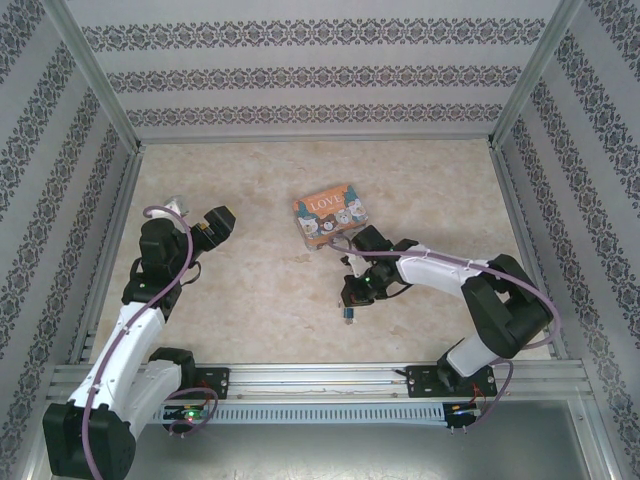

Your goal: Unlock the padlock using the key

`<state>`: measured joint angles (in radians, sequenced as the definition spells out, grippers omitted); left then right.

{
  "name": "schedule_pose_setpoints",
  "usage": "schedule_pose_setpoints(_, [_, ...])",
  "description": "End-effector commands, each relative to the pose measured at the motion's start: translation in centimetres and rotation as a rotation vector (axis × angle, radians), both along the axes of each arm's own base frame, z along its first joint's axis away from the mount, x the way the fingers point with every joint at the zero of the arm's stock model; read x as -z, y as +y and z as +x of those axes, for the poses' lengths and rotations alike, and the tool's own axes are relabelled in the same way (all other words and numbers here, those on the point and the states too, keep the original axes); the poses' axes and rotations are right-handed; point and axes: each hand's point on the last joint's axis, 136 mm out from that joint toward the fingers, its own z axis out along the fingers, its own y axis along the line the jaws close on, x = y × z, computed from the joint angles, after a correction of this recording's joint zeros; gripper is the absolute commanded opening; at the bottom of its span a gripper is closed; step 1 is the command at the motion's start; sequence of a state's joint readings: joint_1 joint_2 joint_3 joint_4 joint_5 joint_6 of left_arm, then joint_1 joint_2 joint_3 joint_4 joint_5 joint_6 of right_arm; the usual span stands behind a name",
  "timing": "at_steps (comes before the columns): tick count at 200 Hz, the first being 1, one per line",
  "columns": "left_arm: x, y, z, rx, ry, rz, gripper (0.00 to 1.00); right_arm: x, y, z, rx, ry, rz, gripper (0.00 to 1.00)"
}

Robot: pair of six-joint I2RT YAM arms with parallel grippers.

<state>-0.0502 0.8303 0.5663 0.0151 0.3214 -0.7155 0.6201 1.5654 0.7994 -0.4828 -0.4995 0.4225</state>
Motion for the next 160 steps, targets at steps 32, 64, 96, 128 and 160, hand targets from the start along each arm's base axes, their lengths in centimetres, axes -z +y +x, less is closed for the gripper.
schedule_pose_setpoints(32, [-0.5,0.4,-0.5,-0.016,-0.027,-0.019,0.99,0.5,1.0,0.3,0.011,0.006,0.029,0.1])
schedule_pose_setpoints(64, [-0.8,0.4,-0.6,-0.015,-0.032,-0.02,0.99,0.3,0.8,0.6,0.016,-0.02,0.025,0.19])
schedule_pose_setpoints(96, [-1.2,0.6,-0.7,-0.019,-0.041,-0.007,0.99,-0.6,0.6,1.2,0.029,-0.064,0.033,0.26])
schedule_pose_setpoints(128, [-1.6,0.7,-0.6,-0.025,-0.05,0.005,0.99,-2.2,0.0,2.5,0.052,-0.151,0.036,0.3])
schedule_pose_setpoints(160, [-2.2,1.1,-0.5,-0.04,-0.065,0.03,0.99,-4.2,-1.3,4.5,0.11,-0.277,0.032,0.35])
